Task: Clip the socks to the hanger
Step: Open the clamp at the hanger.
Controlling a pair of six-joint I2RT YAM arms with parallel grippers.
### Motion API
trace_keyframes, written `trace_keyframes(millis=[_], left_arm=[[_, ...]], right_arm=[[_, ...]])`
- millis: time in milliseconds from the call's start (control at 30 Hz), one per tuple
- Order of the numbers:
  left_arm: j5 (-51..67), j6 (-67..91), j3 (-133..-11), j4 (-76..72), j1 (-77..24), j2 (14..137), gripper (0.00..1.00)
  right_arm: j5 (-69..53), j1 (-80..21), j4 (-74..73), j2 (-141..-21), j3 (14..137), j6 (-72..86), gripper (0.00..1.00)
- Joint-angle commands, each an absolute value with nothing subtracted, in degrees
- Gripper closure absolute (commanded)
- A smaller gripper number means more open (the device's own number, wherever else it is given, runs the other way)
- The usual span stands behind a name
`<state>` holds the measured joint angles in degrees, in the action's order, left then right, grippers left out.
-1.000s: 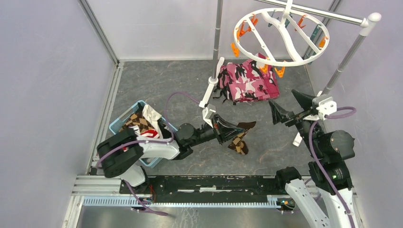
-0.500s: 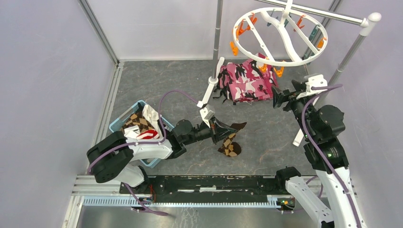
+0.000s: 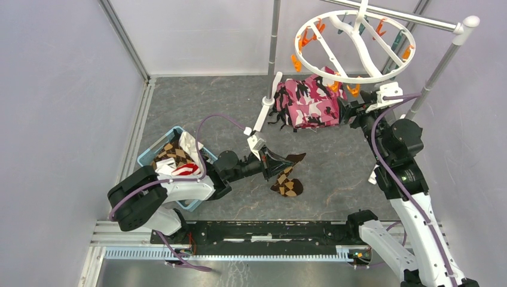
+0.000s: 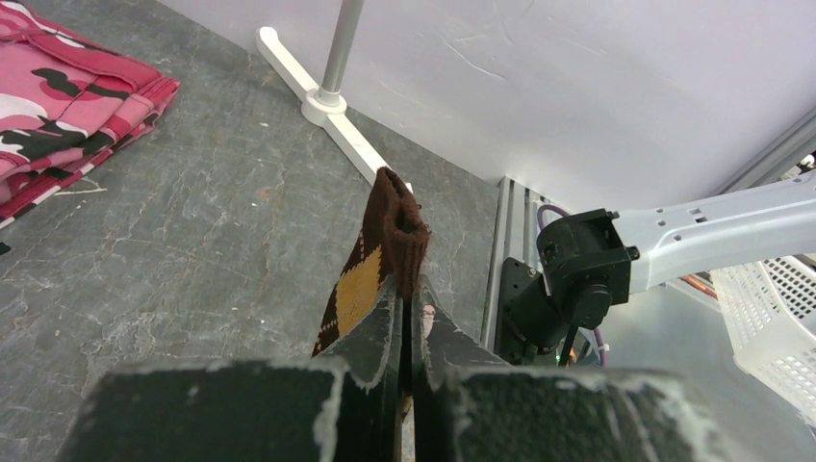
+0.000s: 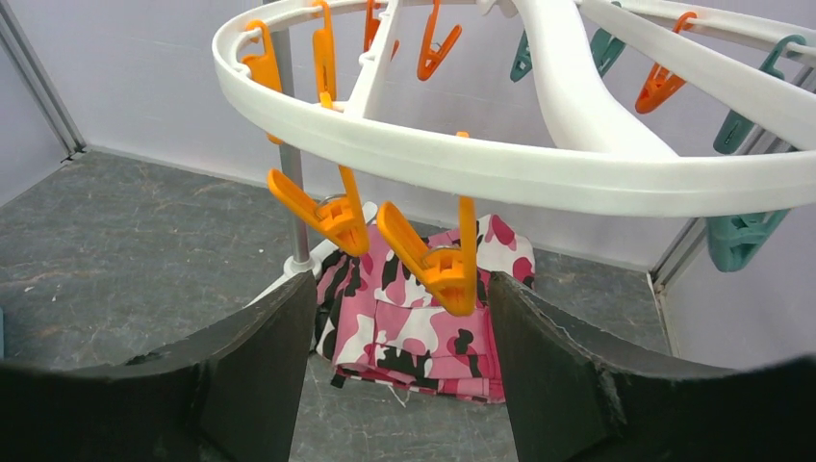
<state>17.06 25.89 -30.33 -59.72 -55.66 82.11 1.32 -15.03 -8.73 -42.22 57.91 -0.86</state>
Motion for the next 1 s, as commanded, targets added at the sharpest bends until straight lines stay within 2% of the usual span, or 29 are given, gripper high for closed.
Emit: trace_keyframes(millis=[0, 967], left_arm=[[18.5, 27.0, -29.9, -64.0, -55.1, 80.0, 0.98], [19.5, 28.1, -28.6, -66.0, -54.6, 78.7, 0.98]], right_arm=[[1.6, -15.3, -1.5, -42.3, 56.7, -0.2, 0.3], [1.5, -15.1, 11.8, -45.7, 52.8, -0.1, 0.41]])
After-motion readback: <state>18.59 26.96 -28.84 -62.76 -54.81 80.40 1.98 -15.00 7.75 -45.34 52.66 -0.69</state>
